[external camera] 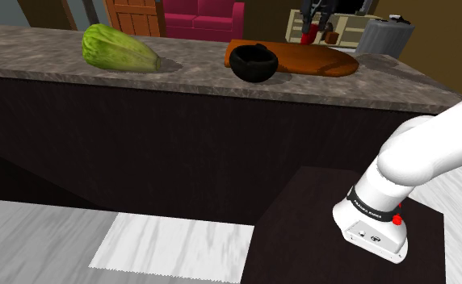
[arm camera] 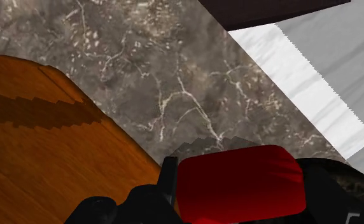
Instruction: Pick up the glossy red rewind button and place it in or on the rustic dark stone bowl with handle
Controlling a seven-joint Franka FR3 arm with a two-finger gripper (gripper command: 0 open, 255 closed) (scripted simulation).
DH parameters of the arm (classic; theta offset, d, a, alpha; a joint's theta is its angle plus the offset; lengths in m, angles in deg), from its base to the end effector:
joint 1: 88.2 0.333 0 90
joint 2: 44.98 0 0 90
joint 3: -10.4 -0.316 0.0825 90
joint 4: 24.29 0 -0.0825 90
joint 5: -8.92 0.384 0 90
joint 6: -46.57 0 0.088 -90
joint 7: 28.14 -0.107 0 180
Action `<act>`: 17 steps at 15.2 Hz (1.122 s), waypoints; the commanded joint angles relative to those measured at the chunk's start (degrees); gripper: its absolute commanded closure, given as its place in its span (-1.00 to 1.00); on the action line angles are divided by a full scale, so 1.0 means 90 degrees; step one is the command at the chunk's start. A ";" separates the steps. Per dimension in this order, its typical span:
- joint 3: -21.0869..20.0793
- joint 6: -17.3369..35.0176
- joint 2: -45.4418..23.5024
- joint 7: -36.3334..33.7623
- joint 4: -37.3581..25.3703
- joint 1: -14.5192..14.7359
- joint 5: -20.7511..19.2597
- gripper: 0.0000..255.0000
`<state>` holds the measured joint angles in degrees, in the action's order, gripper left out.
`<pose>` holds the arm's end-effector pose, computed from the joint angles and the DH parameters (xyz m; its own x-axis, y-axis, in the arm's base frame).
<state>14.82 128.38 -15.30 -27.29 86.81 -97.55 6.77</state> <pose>0.3579 -0.1021 0.6800 0.9757 -0.2192 0.0054 -0.2192 -0.9757 -0.0010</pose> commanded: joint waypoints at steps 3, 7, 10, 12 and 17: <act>0.0003 -0.0263 -0.0156 0.0012 -0.0417 0.0005 0.0008 1.00; -0.0270 -0.0125 -0.0892 -0.0375 -0.1008 0.0131 0.0161 1.00; -0.0461 -0.0072 -0.1487 -0.0657 -0.1548 0.0224 0.0234 1.00; -0.0583 -0.0065 -0.1906 -0.0842 -0.1962 0.0287 0.0261 1.00; -0.0719 0.0191 -0.2340 -0.1067 -0.2140 0.0375 0.0274 1.00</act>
<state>8.45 129.16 -36.42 -36.69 66.62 -94.25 9.22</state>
